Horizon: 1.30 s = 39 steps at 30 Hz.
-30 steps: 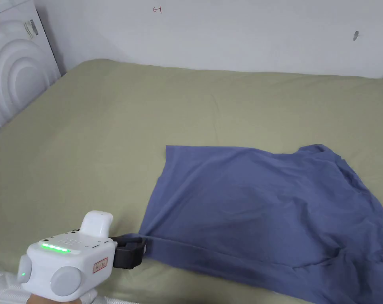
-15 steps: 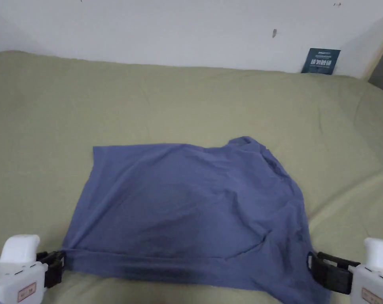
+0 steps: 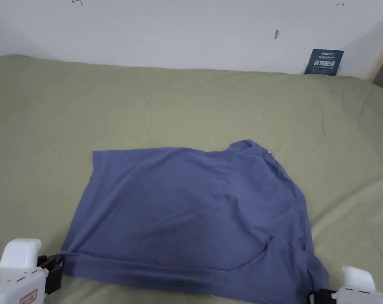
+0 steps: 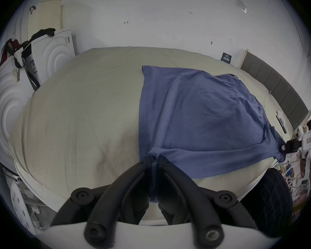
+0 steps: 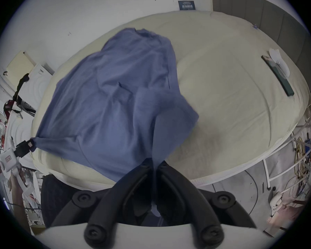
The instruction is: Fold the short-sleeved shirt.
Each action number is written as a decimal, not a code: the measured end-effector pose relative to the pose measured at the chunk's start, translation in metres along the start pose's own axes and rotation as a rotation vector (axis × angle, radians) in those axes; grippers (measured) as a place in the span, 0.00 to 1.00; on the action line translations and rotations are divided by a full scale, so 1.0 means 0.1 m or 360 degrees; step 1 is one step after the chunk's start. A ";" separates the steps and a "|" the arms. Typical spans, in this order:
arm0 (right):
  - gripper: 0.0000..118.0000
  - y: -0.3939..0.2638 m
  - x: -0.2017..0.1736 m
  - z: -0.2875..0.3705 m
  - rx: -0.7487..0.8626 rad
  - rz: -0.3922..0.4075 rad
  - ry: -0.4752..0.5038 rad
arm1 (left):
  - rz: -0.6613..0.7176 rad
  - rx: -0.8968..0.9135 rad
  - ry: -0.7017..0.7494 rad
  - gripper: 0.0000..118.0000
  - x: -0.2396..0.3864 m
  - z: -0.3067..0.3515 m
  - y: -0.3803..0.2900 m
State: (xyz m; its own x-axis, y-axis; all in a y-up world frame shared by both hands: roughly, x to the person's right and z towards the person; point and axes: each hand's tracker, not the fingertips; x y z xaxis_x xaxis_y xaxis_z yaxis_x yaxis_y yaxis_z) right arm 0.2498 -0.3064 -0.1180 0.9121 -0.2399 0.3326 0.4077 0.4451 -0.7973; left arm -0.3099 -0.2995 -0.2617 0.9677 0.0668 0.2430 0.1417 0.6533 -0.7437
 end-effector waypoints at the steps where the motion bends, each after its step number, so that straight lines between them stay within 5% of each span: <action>1: 0.04 0.05 -0.01 0.10 0.0045 0.0004 0.0014 | -0.0012 0.0010 0.0004 0.05 0.00 0.05 0.03; 11: 0.04 1.12 -0.32 0.68 0.0350 0.0088 0.0106 | -0.0127 0.0114 -0.0058 0.05 0.05 0.25 0.96; 18: 0.04 2.16 -0.46 -0.38 0.0197 -0.0025 0.0066 | -0.0004 -0.0188 -0.0031 0.05 0.09 -0.83 1.72; 23: 0.04 2.26 -0.44 -1.10 0.0058 -0.0091 -0.0088 | 0.0200 -0.0311 -0.0011 0.05 0.11 -1.48 1.79; 26: 0.07 2.22 -0.32 -1.11 0.0089 -0.0152 -0.0033 | 0.0175 -0.0204 -0.0019 0.06 0.17 -1.43 1.75; 27: 0.25 2.21 -0.31 -1.08 0.0102 -0.0147 -0.0029 | 0.0177 -0.0167 -0.0027 0.12 0.19 -1.38 1.74; 28: 0.54 2.19 -0.30 -1.00 0.0122 -0.0131 -0.0031 | 0.0168 -0.0098 -0.0037 0.33 0.21 -1.27 1.72; 29: 0.79 2.15 -0.31 -0.91 0.0138 -0.0110 -0.0026 | 0.0131 -0.0037 -0.0039 0.64 0.20 -1.16 1.70; 30: 0.86 2.13 -0.30 -0.79 0.0205 -0.0057 0.0006 | 0.0081 0.0040 -0.0025 0.93 0.26 -1.02 1.66; 35: 0.85 1.57 -0.64 0.14 0.0775 0.0295 0.0066 | -0.0140 0.0667 -0.0071 0.97 0.54 0.06 1.27; 39: 0.85 0.83 -0.91 0.74 0.1314 0.0444 0.0173 | -0.0229 0.0929 -0.0024 0.96 0.77 0.70 0.86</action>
State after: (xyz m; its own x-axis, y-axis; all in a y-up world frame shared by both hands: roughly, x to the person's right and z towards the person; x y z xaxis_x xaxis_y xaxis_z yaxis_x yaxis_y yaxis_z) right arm 0.2033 -0.1837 -0.1769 0.9911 -0.0917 0.0965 0.1103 0.9717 -0.2091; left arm -0.2374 -0.1856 -0.2635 0.9436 -0.0453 0.3278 0.1292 0.9624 -0.2388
